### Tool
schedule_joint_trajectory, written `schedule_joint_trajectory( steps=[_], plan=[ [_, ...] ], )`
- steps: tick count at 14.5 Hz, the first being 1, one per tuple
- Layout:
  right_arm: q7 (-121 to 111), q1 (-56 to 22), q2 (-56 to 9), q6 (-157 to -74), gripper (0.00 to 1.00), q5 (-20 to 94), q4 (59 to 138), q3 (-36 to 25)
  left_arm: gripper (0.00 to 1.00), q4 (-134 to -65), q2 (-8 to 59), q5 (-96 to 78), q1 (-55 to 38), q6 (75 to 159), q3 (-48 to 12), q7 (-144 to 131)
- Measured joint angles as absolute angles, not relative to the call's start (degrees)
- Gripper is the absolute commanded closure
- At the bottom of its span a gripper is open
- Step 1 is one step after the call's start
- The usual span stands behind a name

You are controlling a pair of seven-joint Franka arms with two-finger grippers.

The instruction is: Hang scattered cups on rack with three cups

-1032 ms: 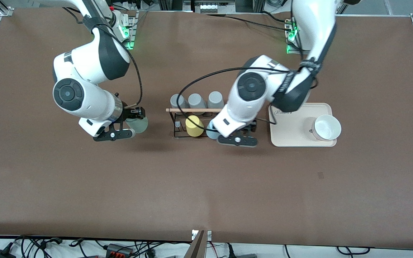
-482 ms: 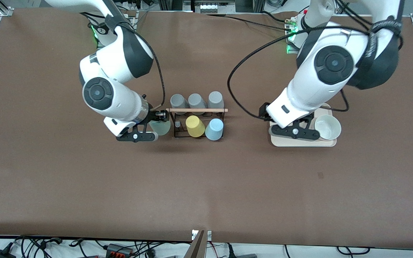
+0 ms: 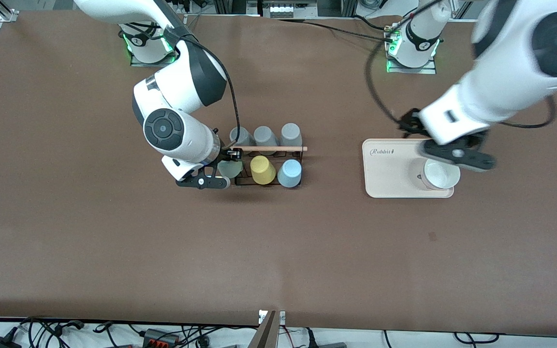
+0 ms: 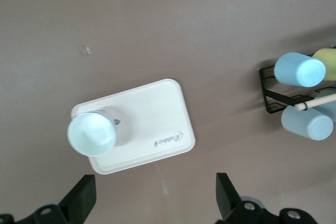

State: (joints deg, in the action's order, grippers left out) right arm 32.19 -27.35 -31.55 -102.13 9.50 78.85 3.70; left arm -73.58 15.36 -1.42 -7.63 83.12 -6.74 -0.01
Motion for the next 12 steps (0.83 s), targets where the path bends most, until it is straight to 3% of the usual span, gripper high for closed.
schedule_joint_trajectory(
  steps=[3, 9, 12],
  plan=[
    [33.89, -27.71, -32.58, -102.14, 1.00, 9.51, 77.43, 3.70, 0.00, -75.75, 12.55, -2.29, -2.35, 83.07, -5.36, 3.62],
    [34.52, -28.39, -34.58, -102.20, 1.00, 9.52, 75.57, 3.69, 0.00, -91.33, 2.46, -2.36, -1.75, 91.21, 0.45, 3.92],
    [34.65, -28.72, -35.50, -102.91, 1.00, 9.51, 75.54, 3.69, 0.00, -93.24, 1.34, -2.36, -1.41, 91.72, 1.45, 5.30]
  ],
)
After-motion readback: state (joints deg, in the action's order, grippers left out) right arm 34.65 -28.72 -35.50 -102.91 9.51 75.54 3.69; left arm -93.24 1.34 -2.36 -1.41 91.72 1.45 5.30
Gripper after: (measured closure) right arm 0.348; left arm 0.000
